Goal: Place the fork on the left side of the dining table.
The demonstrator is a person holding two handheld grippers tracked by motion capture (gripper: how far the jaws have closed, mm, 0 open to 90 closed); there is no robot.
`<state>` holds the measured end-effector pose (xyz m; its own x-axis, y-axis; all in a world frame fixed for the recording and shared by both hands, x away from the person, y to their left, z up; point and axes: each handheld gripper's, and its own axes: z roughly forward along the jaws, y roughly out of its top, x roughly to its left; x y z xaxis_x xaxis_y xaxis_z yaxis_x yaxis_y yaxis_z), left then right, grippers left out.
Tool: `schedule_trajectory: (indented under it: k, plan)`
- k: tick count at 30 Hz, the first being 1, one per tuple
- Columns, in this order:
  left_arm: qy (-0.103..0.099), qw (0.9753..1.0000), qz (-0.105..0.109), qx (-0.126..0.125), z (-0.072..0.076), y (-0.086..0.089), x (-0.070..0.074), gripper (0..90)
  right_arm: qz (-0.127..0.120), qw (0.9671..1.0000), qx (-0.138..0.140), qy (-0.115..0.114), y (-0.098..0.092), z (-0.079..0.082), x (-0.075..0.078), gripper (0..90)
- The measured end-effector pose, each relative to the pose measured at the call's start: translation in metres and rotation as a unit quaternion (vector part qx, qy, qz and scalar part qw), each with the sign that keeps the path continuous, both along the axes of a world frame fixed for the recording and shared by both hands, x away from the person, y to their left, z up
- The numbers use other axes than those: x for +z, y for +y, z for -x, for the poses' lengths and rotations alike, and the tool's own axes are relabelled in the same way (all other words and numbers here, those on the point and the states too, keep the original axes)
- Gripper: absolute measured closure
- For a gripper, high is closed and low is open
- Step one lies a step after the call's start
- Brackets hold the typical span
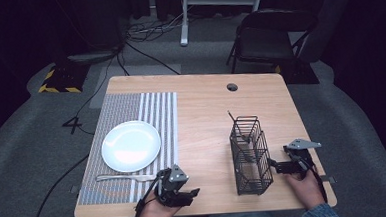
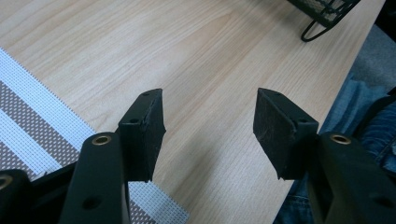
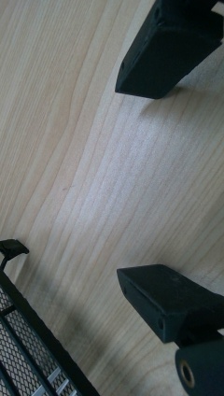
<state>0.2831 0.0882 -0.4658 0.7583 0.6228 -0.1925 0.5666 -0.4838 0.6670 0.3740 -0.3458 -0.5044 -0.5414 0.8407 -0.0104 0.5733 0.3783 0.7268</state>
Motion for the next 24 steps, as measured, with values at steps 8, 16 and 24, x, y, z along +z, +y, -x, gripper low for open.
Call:
schedule_trajectory:
  k: [8,16,24]
  plan:
    - [-0.005,0.9992,0.037,-0.017,-0.008,0.001,0.02,41.5,-0.001,1.0,-0.002,0.0,0.0,0.0,0.0,10.1]
    - [-0.025,0.9969,0.072,-0.02,-0.023,0.004,0.056,40.4,-0.001,1.0,-0.004,0.0,0.001,0.0,0.0,10.4]
    - [-0.05,0.9962,0.067,-0.026,-0.038,0.004,0.085,39.3,-0.001,1.0,-0.005,-0.001,0.001,0.0,0.0,10.6]
